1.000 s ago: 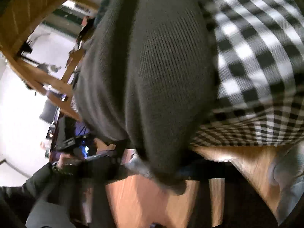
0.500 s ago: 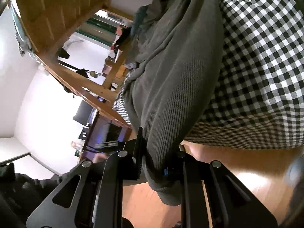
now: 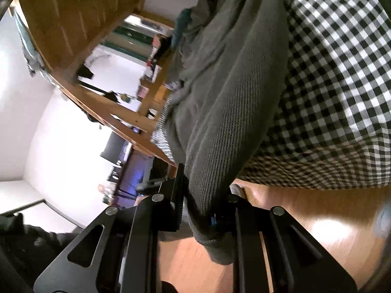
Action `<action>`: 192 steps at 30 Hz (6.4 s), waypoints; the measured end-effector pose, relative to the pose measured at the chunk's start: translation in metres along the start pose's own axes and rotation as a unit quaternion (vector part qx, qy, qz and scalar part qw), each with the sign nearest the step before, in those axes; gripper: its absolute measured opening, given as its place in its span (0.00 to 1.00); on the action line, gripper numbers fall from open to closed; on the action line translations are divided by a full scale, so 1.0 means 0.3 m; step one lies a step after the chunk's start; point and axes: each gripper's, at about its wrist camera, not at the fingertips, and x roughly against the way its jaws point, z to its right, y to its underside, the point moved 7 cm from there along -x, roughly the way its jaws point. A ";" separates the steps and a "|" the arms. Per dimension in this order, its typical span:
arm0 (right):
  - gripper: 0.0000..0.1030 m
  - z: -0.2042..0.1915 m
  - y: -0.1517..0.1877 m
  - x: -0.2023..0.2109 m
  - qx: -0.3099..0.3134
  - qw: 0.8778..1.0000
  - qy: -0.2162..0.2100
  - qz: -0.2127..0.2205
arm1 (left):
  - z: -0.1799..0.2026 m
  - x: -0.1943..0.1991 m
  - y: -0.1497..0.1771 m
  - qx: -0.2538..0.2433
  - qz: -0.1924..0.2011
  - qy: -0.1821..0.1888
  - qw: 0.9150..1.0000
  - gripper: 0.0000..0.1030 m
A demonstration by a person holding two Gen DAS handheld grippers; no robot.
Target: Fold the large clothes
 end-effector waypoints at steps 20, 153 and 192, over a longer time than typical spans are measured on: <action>0.16 -0.219 -0.352 0.121 0.014 0.993 -0.091 0.070 | 0.303 0.362 -0.194 -0.027 0.087 0.221 0.971 0.20; 0.96 -0.053 -1.044 -0.646 0.199 0.875 0.441 0.032 | 0.494 0.179 -1.164 -0.090 0.299 -0.312 0.897 0.94; 0.97 0.137 -0.698 -0.381 0.022 0.934 0.344 0.096 | 0.608 0.078 -1.114 -0.145 0.323 -0.343 0.870 0.96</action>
